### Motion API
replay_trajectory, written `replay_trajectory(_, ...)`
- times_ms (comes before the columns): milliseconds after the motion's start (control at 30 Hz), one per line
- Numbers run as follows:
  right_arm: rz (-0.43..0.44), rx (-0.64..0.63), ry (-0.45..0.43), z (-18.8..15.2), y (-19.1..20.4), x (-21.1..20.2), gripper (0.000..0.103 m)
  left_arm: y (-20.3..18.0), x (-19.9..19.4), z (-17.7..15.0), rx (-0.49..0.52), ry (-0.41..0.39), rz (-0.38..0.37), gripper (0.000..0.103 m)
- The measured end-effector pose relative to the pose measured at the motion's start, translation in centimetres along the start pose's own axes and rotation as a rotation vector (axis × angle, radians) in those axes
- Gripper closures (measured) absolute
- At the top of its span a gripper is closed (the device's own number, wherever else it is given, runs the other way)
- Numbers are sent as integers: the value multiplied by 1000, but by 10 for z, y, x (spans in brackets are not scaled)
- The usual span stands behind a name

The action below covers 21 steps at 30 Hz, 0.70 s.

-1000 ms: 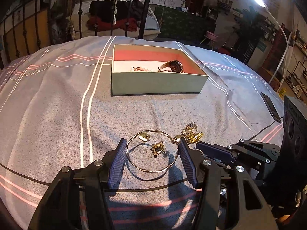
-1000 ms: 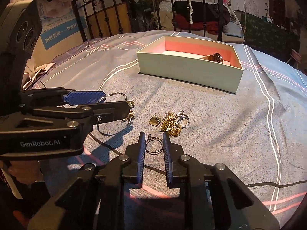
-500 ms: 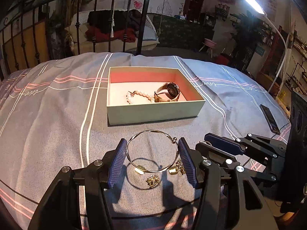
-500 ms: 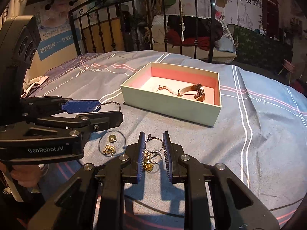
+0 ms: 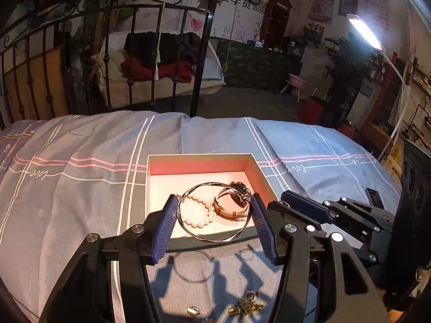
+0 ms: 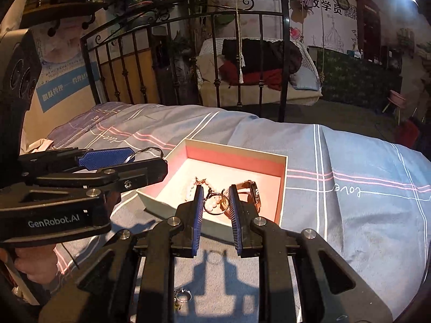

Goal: Organize jewelry
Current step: 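Carry the bangle and ring into the box and open both tools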

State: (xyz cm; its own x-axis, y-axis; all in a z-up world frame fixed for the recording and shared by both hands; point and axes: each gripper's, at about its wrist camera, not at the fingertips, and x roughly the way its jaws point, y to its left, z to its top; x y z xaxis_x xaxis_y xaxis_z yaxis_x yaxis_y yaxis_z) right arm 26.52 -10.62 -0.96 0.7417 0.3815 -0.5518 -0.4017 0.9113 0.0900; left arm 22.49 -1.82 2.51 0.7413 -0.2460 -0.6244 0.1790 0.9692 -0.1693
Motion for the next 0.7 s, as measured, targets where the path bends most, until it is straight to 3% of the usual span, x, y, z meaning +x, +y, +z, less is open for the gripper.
replay_trajectory(367,-40,12,69,32,-20,56,83,7,55,30,-31,89,23,49)
replay_trajectory(700,-25,23,150,19,-27,90,83,20,98,27,-57,201,51,49)
